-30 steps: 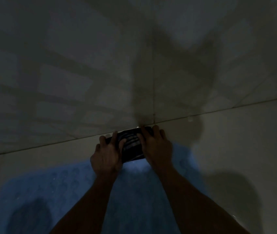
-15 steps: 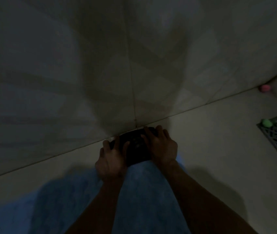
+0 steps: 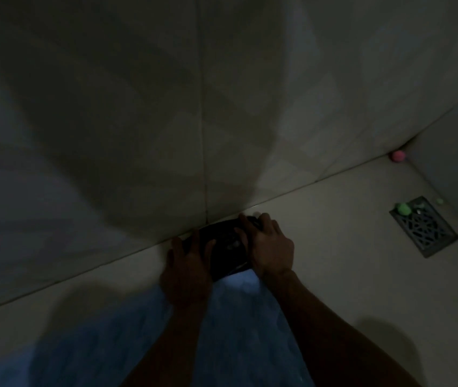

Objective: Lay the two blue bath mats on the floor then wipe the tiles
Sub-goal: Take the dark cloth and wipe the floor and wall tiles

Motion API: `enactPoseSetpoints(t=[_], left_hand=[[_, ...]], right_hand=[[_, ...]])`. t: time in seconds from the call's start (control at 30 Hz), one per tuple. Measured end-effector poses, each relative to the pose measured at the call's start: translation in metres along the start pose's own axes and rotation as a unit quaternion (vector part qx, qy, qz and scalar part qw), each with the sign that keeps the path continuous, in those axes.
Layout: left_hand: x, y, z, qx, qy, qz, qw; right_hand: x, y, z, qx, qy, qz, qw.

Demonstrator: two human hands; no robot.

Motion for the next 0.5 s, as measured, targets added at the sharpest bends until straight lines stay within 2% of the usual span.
enactPoseSetpoints(t=[0.2, 0.33, 0.5], left_hand=[[-0.006, 0.001, 0.031, 0.041, -0.012, -0.032, 0.999], [-0.014, -0.001, 0.071, 0.030, -0.025, -0.040, 0.998], [-0.029, -0.006, 0.118, 0.019, -0.034, -0.008, 0.999]], right_hand=[[-0.004, -0.010, 0.038, -0.006, -0.060, -0.025, 0.998], [-0.006, -0.022, 0.071, 0.011, -0.068, 0.008, 0.998], [-0.006, -0.036, 0.121, -0.001, -0.046, 0.034, 0.998]])
Point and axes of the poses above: each hand's wrist, its own y-axis away from the middle knuckle, its own x-axis out of the back of the hand, z = x × y, the point moved 9 cm from there along -y, towards the middle knuckle, and after that the axes turned 5 degrees about z, right-handed, at the moved point
